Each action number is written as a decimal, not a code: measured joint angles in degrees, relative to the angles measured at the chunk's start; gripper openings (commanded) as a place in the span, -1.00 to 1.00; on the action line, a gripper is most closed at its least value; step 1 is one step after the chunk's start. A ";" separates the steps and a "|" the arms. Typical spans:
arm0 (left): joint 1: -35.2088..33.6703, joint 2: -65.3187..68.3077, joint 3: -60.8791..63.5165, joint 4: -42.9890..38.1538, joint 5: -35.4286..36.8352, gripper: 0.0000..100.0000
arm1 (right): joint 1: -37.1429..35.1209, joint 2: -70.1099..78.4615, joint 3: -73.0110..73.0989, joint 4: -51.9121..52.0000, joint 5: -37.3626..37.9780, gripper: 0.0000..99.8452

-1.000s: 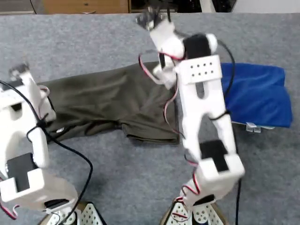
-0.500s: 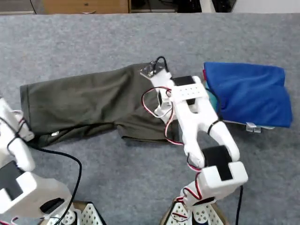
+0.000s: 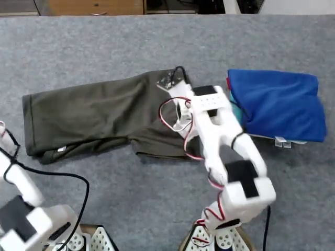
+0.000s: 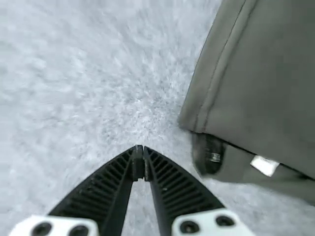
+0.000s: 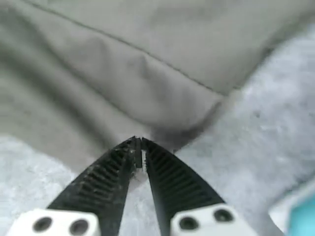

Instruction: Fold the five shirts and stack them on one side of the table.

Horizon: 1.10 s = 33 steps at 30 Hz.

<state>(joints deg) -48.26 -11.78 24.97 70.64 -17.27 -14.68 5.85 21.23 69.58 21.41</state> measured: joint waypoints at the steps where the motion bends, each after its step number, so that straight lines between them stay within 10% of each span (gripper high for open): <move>1: 0.79 -1.93 -1.41 2.29 0.35 -0.96 | 0.00 -2.73 0.09 1.67 0.00 -1.00; 7: 9.93 -9.85 -1.05 5.89 3.60 -0.96 | -0.62 -16.35 3.16 7.38 1.05 -1.00; 19: 17.14 -6.51 22.59 -26.02 8.70 -0.96 | -1.32 -6.42 15.30 -6.33 2.20 -1.00; 33: 14.15 -2.99 25.41 -27.78 8.79 -0.96 | 14.95 -3.52 15.21 -5.10 14.86 -1.00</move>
<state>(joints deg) -34.11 -14.77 50.37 42.86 -8.48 0.26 2.33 36.44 64.48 36.26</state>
